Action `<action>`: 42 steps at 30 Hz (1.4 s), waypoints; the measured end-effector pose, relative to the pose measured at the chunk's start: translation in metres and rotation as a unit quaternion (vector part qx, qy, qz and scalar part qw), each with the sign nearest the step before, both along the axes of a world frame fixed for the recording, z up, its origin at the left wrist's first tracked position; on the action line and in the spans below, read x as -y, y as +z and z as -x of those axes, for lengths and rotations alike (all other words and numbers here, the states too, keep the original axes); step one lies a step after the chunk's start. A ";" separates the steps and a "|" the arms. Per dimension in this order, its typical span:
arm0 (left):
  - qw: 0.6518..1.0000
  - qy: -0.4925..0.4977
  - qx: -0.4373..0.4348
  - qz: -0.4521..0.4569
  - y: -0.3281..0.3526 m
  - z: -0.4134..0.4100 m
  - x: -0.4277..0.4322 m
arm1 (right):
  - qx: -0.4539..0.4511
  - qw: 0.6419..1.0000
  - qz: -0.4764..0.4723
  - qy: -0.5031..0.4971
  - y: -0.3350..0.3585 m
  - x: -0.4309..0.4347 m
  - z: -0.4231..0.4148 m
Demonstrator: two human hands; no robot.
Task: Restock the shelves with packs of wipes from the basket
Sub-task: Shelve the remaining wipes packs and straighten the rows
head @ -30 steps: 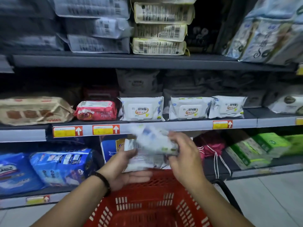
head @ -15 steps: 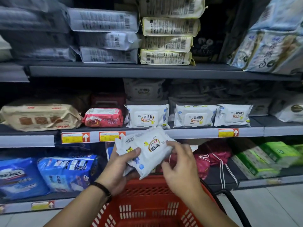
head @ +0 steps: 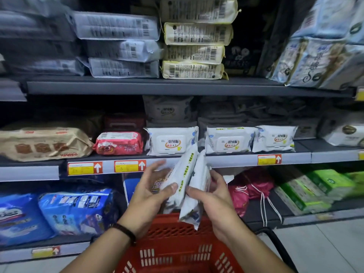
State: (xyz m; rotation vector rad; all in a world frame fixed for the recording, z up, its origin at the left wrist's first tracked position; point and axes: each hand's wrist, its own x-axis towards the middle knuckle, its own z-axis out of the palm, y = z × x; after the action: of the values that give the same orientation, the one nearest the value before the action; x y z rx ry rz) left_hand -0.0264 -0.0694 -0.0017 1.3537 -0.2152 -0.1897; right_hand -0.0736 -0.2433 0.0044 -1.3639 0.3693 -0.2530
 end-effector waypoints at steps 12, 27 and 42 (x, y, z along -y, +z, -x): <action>0.989 -0.031 -0.067 -0.130 0.010 -0.008 -0.020 | 0.020 0.985 0.171 -0.018 0.004 0.020 -0.007; 0.968 -0.072 -0.179 0.159 0.006 -0.009 -0.007 | 0.069 0.826 0.559 0.001 0.013 0.019 -0.004; 0.984 0.061 -0.085 0.147 0.010 -0.001 0.019 | 0.009 0.934 0.354 -0.053 0.005 -0.036 -0.005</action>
State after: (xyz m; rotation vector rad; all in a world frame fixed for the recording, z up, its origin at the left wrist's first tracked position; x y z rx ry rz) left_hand -0.0252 -0.0882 0.0083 1.0458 -0.0144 -0.1634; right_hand -0.0689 -0.2068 0.0099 -2.0525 0.3489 -0.5217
